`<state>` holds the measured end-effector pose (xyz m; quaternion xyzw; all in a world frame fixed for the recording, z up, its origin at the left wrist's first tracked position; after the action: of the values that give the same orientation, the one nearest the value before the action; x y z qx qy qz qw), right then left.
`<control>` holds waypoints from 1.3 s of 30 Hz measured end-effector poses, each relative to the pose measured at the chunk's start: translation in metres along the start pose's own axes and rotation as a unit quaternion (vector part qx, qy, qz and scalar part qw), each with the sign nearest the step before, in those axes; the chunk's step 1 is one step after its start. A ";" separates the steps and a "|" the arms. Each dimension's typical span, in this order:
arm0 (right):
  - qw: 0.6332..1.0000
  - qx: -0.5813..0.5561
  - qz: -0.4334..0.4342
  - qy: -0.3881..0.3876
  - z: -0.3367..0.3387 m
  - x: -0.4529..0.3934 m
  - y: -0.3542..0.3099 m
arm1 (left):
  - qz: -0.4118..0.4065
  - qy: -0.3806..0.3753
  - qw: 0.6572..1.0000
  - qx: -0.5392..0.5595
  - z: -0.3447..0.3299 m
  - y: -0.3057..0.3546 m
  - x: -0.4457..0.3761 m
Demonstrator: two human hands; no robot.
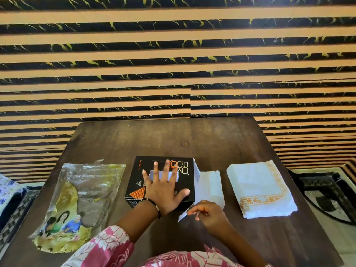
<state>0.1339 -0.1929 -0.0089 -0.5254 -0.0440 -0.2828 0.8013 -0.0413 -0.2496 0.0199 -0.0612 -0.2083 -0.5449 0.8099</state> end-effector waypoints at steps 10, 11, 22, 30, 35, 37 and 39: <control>0.991 -0.098 -0.065 0.071 0.016 -0.021 -0.001 | -0.017 -0.012 0.999 -0.045 -0.001 0.005 0.002; 0.987 -0.123 -0.072 0.069 0.020 -0.026 -0.006 | -0.018 -0.013 0.999 -0.043 -0.001 0.005 0.002; 0.963 -0.218 -0.121 0.102 0.067 -0.082 -0.028 | -0.023 -0.018 0.998 -0.046 -0.002 0.003 0.000; 0.983 -0.150 -0.089 0.053 0.085 -0.104 -0.049 | -0.024 -0.013 0.999 -0.043 -0.003 0.004 0.000; 0.988 -0.120 -0.088 0.048 0.078 -0.109 -0.044 | -0.019 -0.019 0.999 -0.045 -0.001 0.005 -0.001; 0.988 -0.117 -0.078 0.060 0.074 -0.106 -0.043 | -0.018 -0.031 0.998 -0.045 -0.001 0.006 -0.002; 0.986 -0.130 -0.069 0.072 0.070 -0.102 -0.040 | -0.015 -0.039 0.998 -0.047 -0.001 0.006 -0.003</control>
<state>0.0443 -0.1028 0.0174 -0.5987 0.0146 -0.3782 0.7059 -0.0368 -0.2452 0.0189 -0.1172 -0.2147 -0.5637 0.7889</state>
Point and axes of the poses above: each hand's wrist, its own x-axis away from the middle knuckle, its own z-axis out of the back of the hand, y = z × x, the point moved 1 cm from there along -x, towards the middle knuckle, and after that the axes turned 13 degrees about -y, right-handed, at the moved point
